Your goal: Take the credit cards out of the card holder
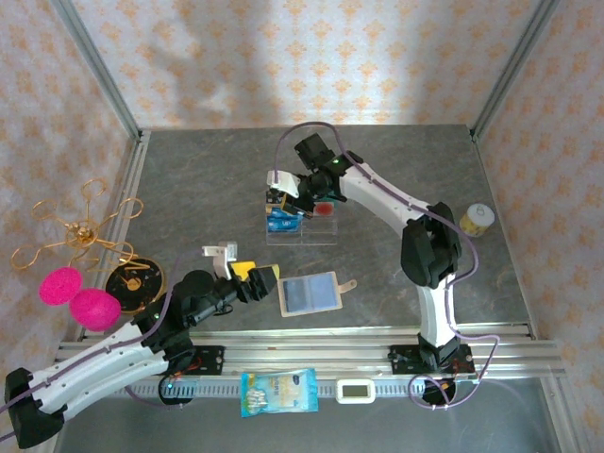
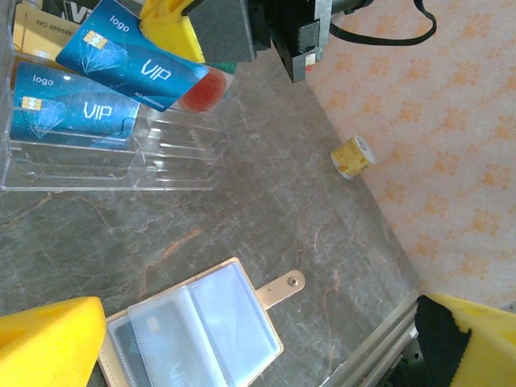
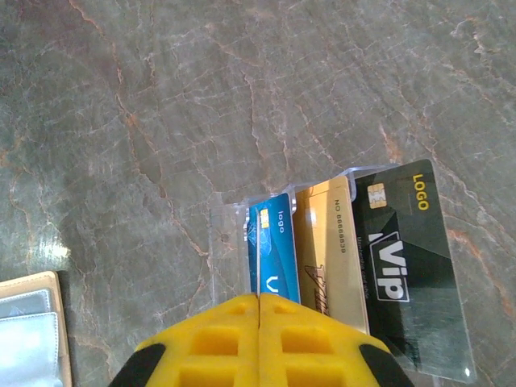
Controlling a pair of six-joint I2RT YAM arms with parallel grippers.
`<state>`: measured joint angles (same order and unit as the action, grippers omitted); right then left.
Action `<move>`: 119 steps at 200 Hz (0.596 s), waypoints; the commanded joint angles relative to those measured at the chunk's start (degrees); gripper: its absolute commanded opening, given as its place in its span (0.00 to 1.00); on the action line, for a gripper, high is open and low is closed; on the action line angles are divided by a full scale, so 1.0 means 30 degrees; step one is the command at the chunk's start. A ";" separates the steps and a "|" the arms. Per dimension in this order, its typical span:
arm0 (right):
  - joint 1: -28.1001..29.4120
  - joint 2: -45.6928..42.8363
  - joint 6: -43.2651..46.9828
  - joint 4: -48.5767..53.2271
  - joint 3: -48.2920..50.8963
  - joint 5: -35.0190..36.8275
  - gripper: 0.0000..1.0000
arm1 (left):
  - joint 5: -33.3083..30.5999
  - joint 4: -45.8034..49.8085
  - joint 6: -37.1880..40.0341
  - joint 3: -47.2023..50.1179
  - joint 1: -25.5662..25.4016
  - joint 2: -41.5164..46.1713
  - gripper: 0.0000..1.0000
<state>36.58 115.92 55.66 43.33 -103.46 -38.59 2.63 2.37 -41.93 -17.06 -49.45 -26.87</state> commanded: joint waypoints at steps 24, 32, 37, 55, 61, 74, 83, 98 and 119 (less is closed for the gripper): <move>-0.0093 0.0897 0.0490 0.0498 -0.1268 0.0235 0.00 | -0.0408 -0.0113 0.0616 -0.0907 0.0072 -0.0681 0.99; -0.0093 0.0993 0.0561 0.0540 -0.1345 0.0342 0.00 | -0.0434 -0.0117 0.0675 -0.0942 0.0070 -0.0718 0.99; -0.0093 0.1055 0.0617 0.0606 -0.1371 0.0382 0.00 | -0.0467 -0.0085 0.0705 -0.0964 0.0070 -0.0711 0.99; -0.0080 0.1369 0.0694 0.0752 -0.1539 0.0593 0.00 | -0.0521 -0.0065 0.0779 -0.0979 0.0073 -0.0710 0.99; -0.0093 0.1496 0.0731 0.0882 -0.1627 0.0619 0.00 | -0.0554 -0.0037 0.0793 -0.0993 0.0077 -0.0710 0.99; -0.0064 0.1721 0.0728 0.1073 -0.1839 0.0674 0.00 | -0.0527 -0.0036 0.0793 -0.0993 0.0078 -0.0715 0.99; -0.0063 0.1840 0.0739 0.1241 -0.1976 0.0675 0.00 | -0.0533 -0.0056 0.0823 -0.0993 0.0063 -0.0710 0.99; -0.0003 0.1903 0.0754 0.1273 -0.2001 0.0789 0.00 | -0.0556 -0.0007 0.0823 -0.0993 0.0078 -0.0685 0.99; 0.0140 0.2033 0.0749 0.1327 -0.2003 0.1096 0.00 | -0.0665 0.0052 0.0845 -0.0993 0.0077 -0.0652 0.99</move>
<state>36.58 121.38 57.12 45.32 -107.61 -37.15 2.28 2.37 -40.45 -17.96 -49.45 -29.02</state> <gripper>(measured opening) 0.026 0.991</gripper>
